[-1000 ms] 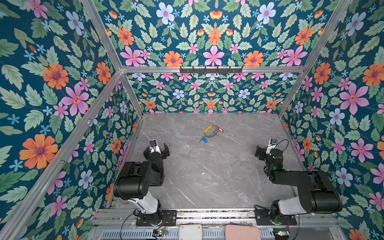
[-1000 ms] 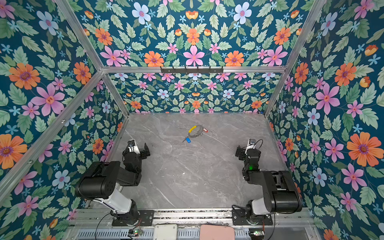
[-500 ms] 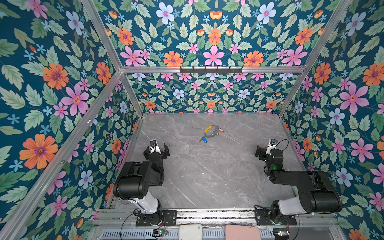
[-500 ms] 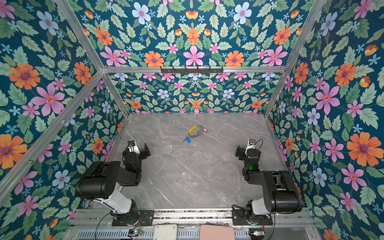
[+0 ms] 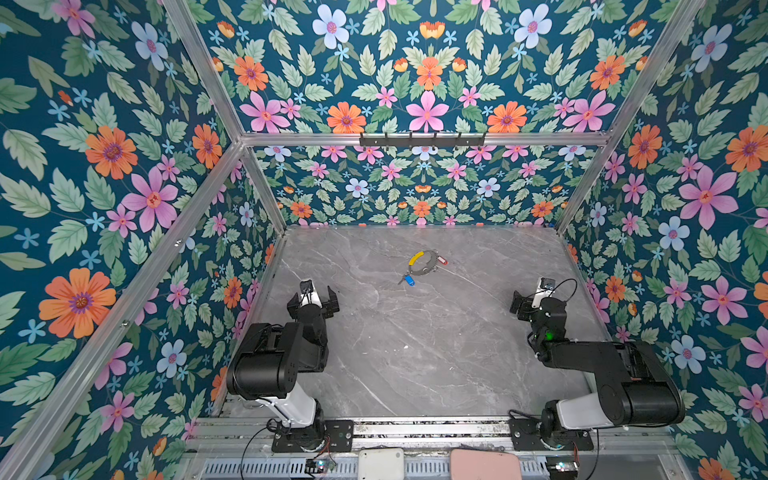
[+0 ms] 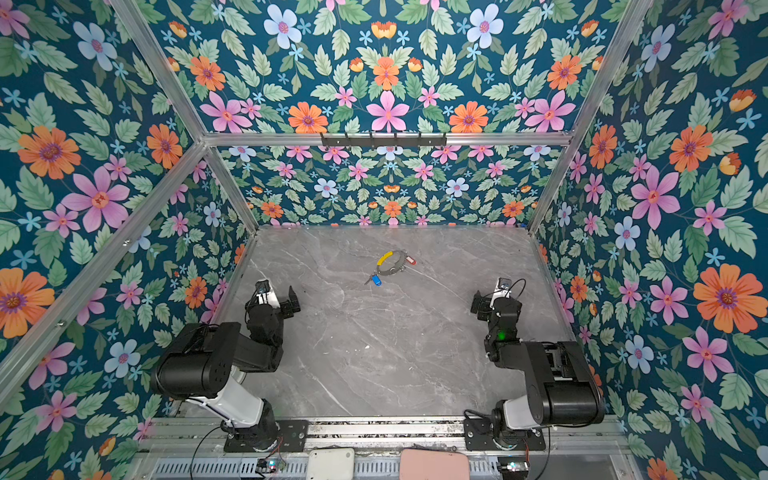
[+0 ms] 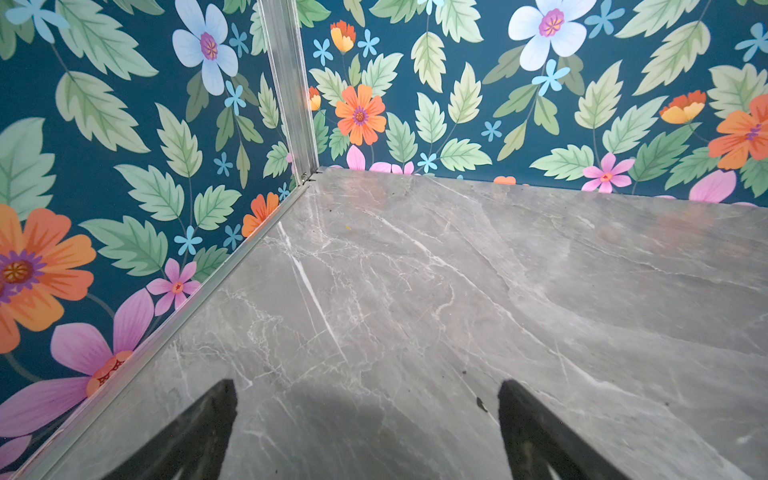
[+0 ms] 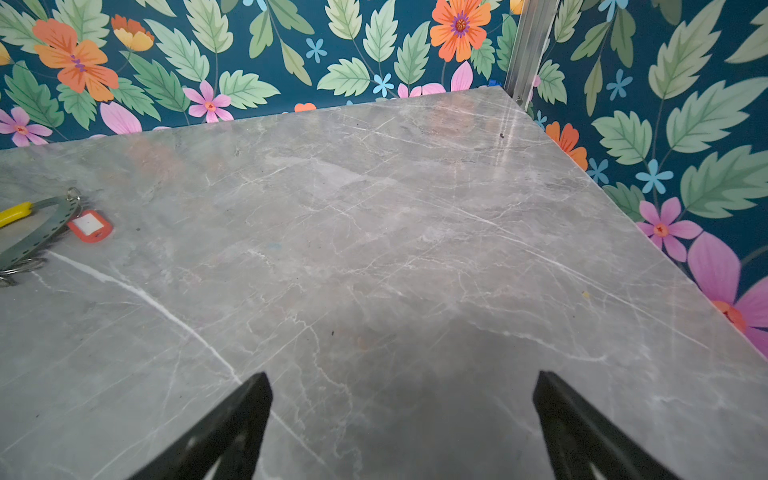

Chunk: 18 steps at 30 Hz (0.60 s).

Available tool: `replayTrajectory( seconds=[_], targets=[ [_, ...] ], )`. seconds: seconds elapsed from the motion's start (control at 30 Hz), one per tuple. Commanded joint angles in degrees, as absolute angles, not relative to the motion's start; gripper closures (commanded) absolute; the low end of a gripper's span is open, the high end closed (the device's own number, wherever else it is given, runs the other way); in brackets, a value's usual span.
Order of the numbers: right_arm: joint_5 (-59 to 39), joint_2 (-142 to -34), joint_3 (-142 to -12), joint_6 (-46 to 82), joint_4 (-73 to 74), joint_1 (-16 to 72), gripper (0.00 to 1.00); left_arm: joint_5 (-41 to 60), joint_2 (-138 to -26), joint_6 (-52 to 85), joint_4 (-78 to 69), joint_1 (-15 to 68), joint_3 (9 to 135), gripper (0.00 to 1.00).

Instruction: Remove the keys from the keyring

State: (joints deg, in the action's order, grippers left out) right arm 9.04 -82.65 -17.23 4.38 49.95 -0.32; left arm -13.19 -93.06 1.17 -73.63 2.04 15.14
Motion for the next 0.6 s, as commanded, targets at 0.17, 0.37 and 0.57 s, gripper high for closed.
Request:
replayTrajectory(
  seconds=[0.17,0.37,0.57],
  targets=[
    [8.88,-82.49,-17.44,4.83,51.38,-0.28,0.01,-12.84,-92.97,1.14,-75.04,2.02,15.12,0.00],
    [8.90,-82.49,-17.28,4.83,51.56,-0.34,0.01,-12.92,-92.91,1.14,-75.00,2.00,15.13,0.00],
    [9.93,-76.05,-23.01,2.54,36.10,2.06,0.01,-13.61,-91.24,1.31,-73.26,2.11,15.38,0.00]
  ],
)
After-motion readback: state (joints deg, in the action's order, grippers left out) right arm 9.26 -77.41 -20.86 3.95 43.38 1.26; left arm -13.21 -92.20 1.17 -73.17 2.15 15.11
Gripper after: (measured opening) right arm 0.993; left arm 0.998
